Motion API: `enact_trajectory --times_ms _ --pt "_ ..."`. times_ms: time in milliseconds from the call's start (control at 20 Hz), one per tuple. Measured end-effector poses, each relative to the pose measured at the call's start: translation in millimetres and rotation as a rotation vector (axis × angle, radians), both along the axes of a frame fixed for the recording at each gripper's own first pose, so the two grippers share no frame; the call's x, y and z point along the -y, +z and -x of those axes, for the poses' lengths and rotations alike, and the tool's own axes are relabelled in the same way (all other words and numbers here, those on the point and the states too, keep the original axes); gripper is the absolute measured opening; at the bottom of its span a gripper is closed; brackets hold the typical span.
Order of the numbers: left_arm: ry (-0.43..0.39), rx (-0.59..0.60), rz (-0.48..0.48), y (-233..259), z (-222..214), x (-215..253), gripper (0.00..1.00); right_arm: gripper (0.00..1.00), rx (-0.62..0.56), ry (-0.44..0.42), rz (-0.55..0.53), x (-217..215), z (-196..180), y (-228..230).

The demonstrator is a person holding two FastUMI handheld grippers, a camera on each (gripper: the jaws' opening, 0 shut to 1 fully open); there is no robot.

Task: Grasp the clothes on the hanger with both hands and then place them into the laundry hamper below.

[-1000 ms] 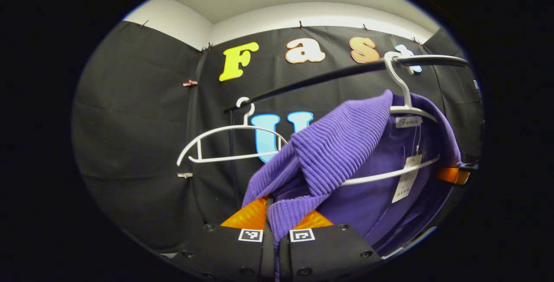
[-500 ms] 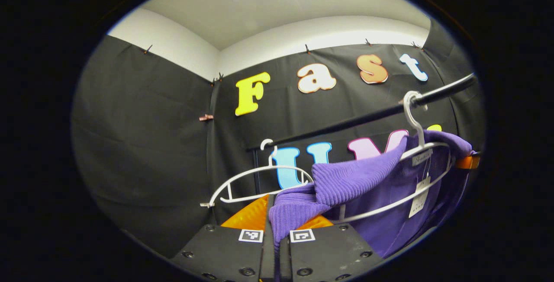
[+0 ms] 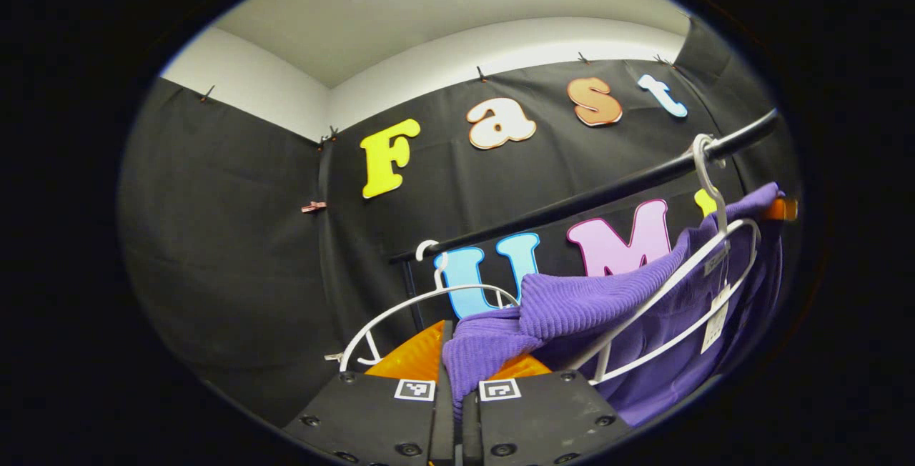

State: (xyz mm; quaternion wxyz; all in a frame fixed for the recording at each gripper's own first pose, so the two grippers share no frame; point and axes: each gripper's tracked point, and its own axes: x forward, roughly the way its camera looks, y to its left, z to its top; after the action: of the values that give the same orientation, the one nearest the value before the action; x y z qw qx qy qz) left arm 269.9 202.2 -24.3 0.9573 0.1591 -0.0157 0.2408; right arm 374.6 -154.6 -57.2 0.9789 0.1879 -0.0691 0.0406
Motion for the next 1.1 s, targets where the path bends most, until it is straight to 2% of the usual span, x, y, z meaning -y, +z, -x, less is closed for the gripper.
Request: enact_trajectory --times_ms 100,150,250,350,400,450,550,600,650,750,800,850,900,950,1000,1100 --pt "-0.078 -0.034 0.088 -19 -21 -9 0.08 0.19 0.011 -0.009 -0.008 3 -12 5" --pt "-0.109 -0.054 0.117 -27 -29 -12 0.08 0.14 0.015 -0.012 -0.005 3 -19 6" --pt "-0.149 -0.088 0.137 -42 -42 -16 0.08 0.14 0.006 -0.013 0.019 1 -31 -1" --pt "-0.176 -0.121 0.157 -64 -50 -21 0.07 0.24 -0.033 -0.014 0.055 -3 -43 -20" --pt "-0.186 -0.133 0.174 -77 -53 -24 0.07 0.14 -0.062 -0.008 0.067 -5 -48 -33" --pt "-0.175 -0.134 0.188 -88 -53 -29 0.07 0.14 -0.076 0.003 0.053 -8 -49 -39" --pt "-0.200 -0.127 0.283 -114 -54 -31 0.08 0.14 -0.094 0.013 0.035 -10 -52 -50" --pt "-0.204 -0.137 0.324 -130 -55 -26 0.08 0.14 -0.114 0.015 0.061 -10 -52 -60" --pt "-0.199 -0.150 0.337 -143 -54 -23 0.08 0.19 -0.134 0.015 0.082 -9 -50 -70" --pt "-0.195 -0.167 0.338 -163 -52 -12 0.08 0.19 -0.149 0.021 0.099 -11 -44 -78" --pt "-0.199 -0.166 0.345 -171 -49 -3 0.08 0.24 -0.164 0.020 0.106 -10 -41 -85" --pt "-0.201 -0.159 0.357 -177 -46 6 0.08 0.14 -0.180 0.021 0.100 -9 -36 -93" --pt "-0.204 -0.171 0.373 -189 -43 16 0.08 0.19 -0.202 0.012 0.099 -5 -31 -102" --pt "-0.212 -0.190 0.389 -199 -41 26 0.08 0.14 -0.228 -0.005 0.114 2 -26 -116" --pt "-0.218 -0.211 0.413 -209 -40 37 0.08 0.19 -0.260 -0.013 0.129 7 -19 -129" --pt "-0.239 -0.251 0.457 -229 -29 59 0.08 0.19 -0.318 -0.001 0.142 2 -6 -152"
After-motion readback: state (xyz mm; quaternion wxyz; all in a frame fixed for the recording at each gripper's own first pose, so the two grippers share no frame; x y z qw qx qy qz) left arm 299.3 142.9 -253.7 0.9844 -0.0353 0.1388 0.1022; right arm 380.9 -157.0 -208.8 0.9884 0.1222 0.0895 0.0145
